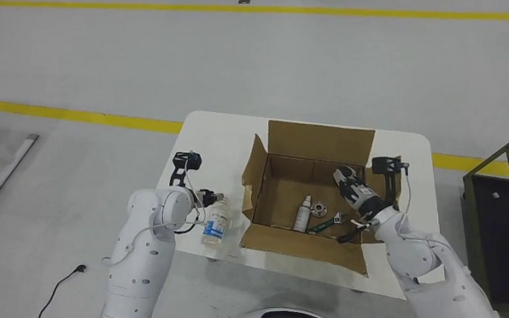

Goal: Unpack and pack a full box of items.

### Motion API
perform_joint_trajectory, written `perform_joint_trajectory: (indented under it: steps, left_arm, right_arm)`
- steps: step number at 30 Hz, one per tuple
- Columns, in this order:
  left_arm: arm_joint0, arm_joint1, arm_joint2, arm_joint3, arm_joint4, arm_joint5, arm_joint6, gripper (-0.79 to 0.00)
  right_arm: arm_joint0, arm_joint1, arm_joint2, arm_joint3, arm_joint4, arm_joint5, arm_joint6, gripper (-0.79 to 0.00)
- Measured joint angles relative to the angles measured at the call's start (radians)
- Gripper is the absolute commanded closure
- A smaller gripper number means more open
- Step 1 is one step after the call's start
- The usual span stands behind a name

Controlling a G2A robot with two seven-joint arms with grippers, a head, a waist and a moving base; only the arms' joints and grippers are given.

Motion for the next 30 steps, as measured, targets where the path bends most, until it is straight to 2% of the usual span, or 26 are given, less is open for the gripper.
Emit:
perform_joint_trajectory:
  steps: [5,7,8,12,16,19,23,30]
  left_arm:
    - [0.0,0.0,0.0,0.0,0.0,0.0,0.0,-0.785]
    - [0.0,0.0,0.0,0.0,0.0,0.0,0.0,-0.785]
    - [0.0,0.0,0.0,0.0,0.0,0.0,0.0,-0.785]
    - [0.0,0.0,0.0,0.0,0.0,0.0,0.0,-0.785]
    - [0.0,0.0,0.0,0.0,0.0,0.0,0.0,-0.785]
    - [0.0,0.0,0.0,0.0,0.0,0.0,0.0,-0.785]
    - [0.0,0.0,0.0,0.0,0.0,0.0,0.0,-0.785]
    - [0.0,0.0,0.0,0.0,0.0,0.0,0.0,-0.785]
  right_arm:
    - [-0.004,0.0,-0.002,-0.003,-0.016,0.006,-0.004,0.0]
    - [-0.008,-0.002,-0.021,-0.021,-0.068,0.048,-0.001,0.0]
    - [-0.003,-0.005,-0.039,-0.032,-0.096,0.092,-0.001,0.0]
    - [0.081,-0.036,-0.191,-0.049,-0.208,0.398,-0.003,0.0]
    - [0.216,-0.081,-0.342,0.04,-0.207,0.666,0.02,0.0]
    - [0.305,-0.113,-0.422,0.14,-0.174,0.805,0.045,0.0]
    - [0.373,-0.135,-0.455,0.258,-0.131,0.862,0.062,0.0]
    - [0.371,-0.134,-0.453,0.252,-0.132,0.86,0.061,0.0]
